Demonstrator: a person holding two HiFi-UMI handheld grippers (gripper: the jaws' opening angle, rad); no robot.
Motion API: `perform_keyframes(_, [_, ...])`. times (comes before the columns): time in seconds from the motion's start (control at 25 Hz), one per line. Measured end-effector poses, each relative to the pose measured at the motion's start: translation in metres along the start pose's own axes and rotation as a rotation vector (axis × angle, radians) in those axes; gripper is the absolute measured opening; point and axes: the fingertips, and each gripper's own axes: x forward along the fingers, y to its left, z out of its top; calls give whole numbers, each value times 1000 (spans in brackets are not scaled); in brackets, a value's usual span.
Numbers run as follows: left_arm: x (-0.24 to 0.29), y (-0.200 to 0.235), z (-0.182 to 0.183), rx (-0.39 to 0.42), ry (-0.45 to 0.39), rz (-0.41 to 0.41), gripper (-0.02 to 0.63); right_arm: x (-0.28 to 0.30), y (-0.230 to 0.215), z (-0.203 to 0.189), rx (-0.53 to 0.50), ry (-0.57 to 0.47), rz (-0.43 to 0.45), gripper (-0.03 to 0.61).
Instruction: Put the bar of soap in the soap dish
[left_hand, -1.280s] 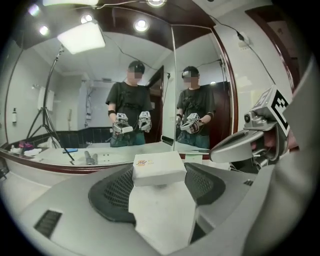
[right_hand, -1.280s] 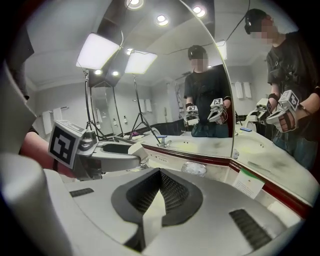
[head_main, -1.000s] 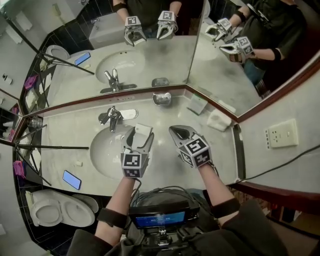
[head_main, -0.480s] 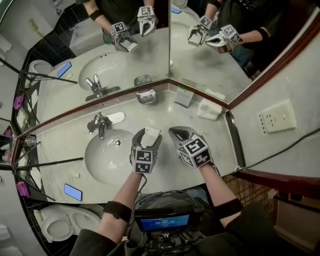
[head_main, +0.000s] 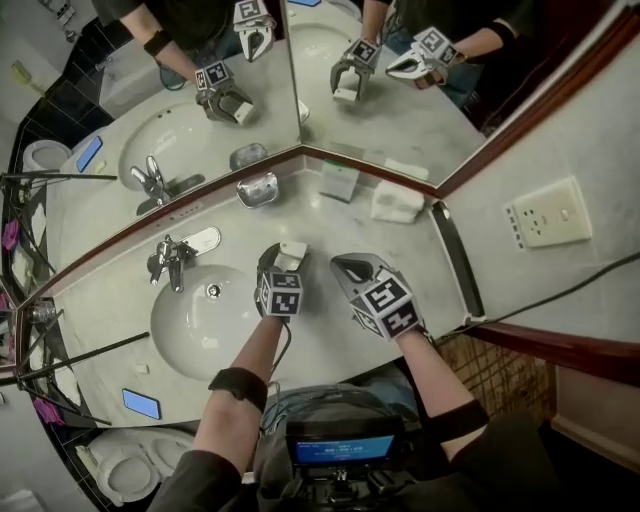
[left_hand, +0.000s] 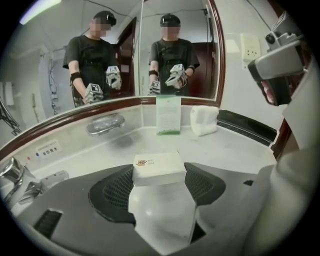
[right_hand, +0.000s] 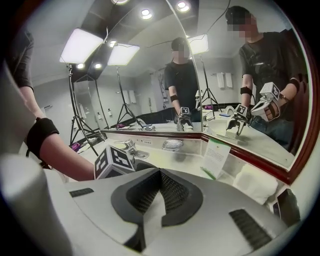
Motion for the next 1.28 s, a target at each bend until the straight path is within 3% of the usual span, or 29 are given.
perform_keyframes(0.48, [27,-8,-40,-5,151,-38,325,-2,0,-12,14,28,-6,20])
perform_keyframes(0.8, [27,-8,-52,-5,187,-39,345,1,1,-10,13,27,-2,20])
perform_keyframes(0.96, [6,-9,-29,33,143,-24,344,1,2,-5,16,11,7,20])
perform_keyframes(1.12, [-35,-16,6,42,31,-27,328,0,5,5,15,-16,26,20])
perform_keyframes(1.28, [-93,-5,39,42,-100,62,123,-1,15,18,-11,-36,53,20])
